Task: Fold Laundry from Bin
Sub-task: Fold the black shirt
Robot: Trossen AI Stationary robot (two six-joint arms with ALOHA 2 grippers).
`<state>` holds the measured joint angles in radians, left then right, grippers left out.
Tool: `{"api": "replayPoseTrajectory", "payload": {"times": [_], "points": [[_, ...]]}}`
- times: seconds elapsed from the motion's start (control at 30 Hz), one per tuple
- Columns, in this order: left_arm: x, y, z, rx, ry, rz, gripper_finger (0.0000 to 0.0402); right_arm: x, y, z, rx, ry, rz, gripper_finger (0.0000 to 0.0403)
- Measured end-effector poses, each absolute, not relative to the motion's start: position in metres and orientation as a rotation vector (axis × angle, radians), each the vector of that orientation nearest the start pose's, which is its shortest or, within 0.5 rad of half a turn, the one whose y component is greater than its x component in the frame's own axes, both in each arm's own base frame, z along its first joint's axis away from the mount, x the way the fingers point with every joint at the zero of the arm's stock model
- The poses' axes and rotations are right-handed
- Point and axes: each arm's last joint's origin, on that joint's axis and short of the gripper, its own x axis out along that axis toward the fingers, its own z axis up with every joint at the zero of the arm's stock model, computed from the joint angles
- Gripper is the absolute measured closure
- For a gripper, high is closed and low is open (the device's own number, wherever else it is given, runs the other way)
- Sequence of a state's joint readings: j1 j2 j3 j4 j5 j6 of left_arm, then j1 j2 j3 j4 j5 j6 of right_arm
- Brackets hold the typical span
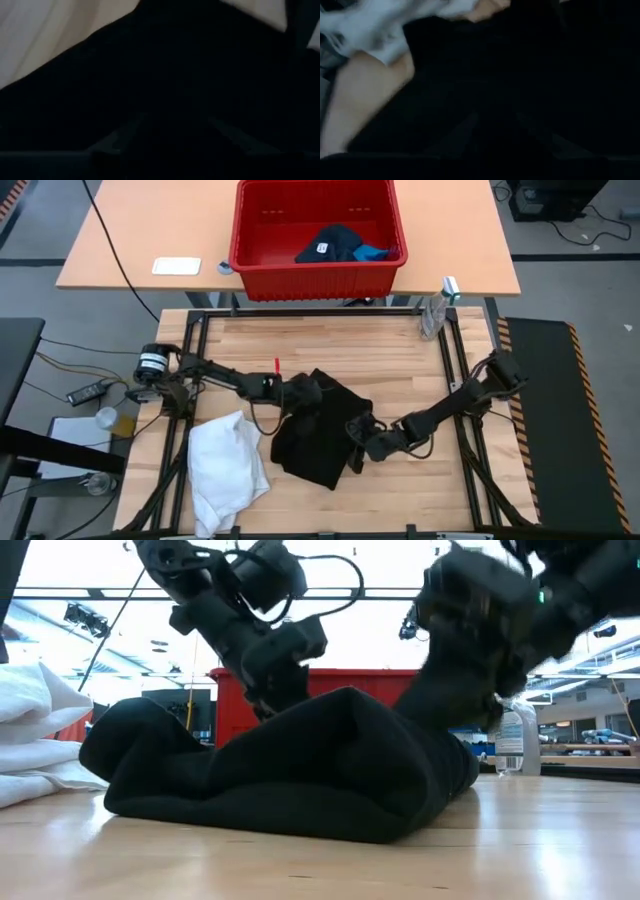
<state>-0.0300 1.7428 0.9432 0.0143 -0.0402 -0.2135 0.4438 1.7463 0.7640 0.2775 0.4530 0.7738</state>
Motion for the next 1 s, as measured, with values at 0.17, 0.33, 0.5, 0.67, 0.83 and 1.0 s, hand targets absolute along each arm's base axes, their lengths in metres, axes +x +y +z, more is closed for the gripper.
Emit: {"api": "replayPoseTrajectory", "payload": {"times": [0.17, 0.33, 0.5, 0.67, 0.83, 1.0], "points": [[0.344, 0.007, 0.163, -0.218, 0.803, 0.103, 0.0224, 0.298, 0.126, 0.109, 0.491, 0.696, -0.266, 0.0274], [0.346, 0.011, 0.215, -0.244, 0.631, 0.032, 0.0224, 0.299, 0.124, 0.136, 0.475, 0.617, -0.232, 0.0280], [0.347, 0.001, 0.249, -0.258, 0.536, -0.001, 0.0224, 0.301, 0.119, 0.162, 0.445, 0.532, -0.231, 0.0284], [0.348, -0.017, 0.243, -0.383, 0.575, -0.009, 0.0224, 0.300, 0.120, 0.166, 0.410, 0.548, -0.175, 0.0285], [0.342, -0.034, 0.237, -0.420, 0.676, -0.087, 0.0224, 0.305, 0.126, 0.175, 0.410, 0.642, -0.041, 0.0285], [0.327, -0.049, 0.222, -0.367, 0.891, -0.100, 0.0224, 0.306, 0.130, 0.178, 0.329, 0.695, 0.009, 0.0285]]}}
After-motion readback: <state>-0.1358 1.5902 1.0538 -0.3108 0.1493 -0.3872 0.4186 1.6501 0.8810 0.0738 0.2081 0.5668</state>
